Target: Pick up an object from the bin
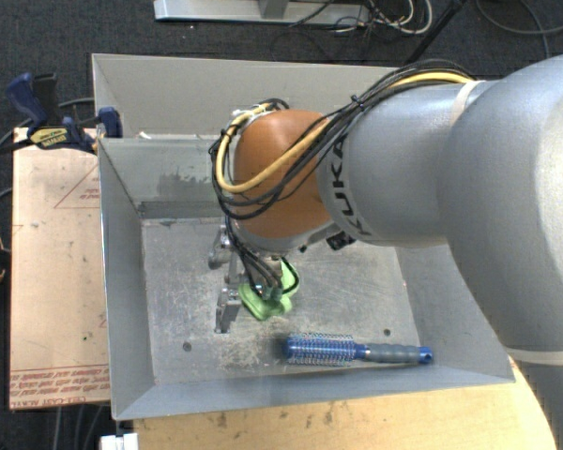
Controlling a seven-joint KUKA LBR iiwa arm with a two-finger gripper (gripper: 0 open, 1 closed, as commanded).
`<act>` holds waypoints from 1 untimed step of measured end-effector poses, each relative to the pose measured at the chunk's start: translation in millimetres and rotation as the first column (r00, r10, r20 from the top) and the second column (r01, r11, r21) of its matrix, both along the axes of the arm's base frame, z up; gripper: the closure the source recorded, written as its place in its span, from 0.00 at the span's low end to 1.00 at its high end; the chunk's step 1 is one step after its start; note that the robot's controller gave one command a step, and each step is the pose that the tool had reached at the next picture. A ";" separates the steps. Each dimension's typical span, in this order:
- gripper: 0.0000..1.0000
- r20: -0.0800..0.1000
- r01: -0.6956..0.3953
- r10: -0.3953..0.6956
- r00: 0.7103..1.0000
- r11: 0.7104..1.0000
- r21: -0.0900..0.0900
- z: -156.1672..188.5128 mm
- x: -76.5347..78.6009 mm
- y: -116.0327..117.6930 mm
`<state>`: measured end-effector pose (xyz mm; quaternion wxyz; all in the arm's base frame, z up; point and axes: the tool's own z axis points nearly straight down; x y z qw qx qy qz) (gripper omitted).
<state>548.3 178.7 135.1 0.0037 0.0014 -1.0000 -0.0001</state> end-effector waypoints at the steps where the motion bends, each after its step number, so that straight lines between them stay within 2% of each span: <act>1: 0.00 0.013 -0.076 0.076 0.997 0.997 0.008 -62.1 22.5 -61.8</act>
Offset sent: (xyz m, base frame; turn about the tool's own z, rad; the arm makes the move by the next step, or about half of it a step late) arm 0.0194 -0.0631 -0.0651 -0.0818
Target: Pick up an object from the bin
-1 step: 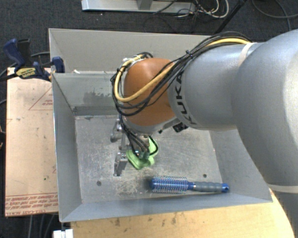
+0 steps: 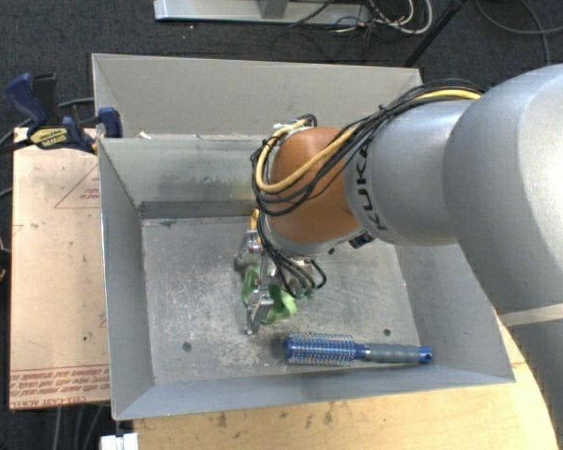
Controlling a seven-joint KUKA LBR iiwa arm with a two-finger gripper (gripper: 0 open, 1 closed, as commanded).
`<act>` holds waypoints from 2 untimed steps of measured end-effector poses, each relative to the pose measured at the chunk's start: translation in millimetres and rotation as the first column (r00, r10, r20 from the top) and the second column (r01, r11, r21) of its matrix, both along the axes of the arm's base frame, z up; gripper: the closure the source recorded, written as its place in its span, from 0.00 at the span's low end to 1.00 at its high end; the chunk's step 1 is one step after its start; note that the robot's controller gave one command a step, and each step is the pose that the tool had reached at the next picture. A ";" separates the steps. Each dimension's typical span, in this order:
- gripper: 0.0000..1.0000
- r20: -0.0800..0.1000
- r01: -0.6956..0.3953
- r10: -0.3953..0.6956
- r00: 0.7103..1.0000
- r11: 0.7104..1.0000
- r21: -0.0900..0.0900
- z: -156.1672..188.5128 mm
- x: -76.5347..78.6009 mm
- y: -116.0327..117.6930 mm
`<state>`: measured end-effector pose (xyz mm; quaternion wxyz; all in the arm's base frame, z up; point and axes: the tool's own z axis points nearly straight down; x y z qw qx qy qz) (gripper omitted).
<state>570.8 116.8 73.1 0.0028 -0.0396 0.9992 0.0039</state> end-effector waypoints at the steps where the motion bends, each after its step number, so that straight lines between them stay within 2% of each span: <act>1: 0.00 0.019 -0.271 0.271 0.962 0.963 -0.005 3.6 -28.8 -52.7; 2: 1.00 0.009 -0.271 0.272 0.962 0.962 -0.007 4.2 -29.7 -54.0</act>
Offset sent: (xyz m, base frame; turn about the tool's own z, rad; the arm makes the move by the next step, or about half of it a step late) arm -0.0352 -0.0564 -0.0031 -0.2777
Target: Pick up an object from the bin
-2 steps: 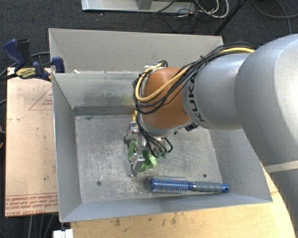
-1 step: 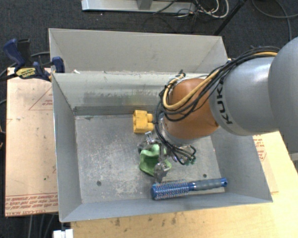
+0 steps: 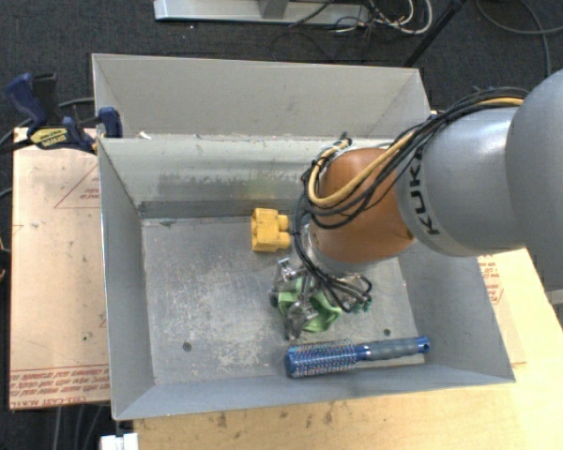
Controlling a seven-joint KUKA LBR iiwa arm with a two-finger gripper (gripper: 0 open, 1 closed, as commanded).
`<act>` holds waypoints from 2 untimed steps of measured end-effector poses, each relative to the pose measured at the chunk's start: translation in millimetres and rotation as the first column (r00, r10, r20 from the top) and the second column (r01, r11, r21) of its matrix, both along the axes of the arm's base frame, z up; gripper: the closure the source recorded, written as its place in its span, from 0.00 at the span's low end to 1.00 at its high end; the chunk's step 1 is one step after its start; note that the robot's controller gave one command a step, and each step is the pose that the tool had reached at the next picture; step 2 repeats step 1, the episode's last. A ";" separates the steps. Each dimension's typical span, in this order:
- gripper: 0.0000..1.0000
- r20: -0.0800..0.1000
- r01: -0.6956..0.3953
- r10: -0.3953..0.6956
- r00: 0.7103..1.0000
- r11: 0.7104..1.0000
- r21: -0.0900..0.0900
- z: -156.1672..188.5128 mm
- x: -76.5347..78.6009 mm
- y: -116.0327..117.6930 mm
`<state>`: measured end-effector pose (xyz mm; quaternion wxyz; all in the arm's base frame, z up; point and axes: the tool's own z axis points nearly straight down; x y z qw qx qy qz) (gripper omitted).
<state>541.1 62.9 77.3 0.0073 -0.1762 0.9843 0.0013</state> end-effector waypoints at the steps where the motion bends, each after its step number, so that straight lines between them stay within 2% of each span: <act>1: 1.00 -0.002 -0.112 0.112 0.994 0.994 -0.004 165.0 4.1 -6.1; 2: 1.00 -0.002 -0.112 0.112 0.994 0.994 -0.004 165.0 4.1 -6.1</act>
Offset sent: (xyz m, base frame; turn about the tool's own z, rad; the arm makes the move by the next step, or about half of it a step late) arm 0.0017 -0.0068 0.1604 -0.1148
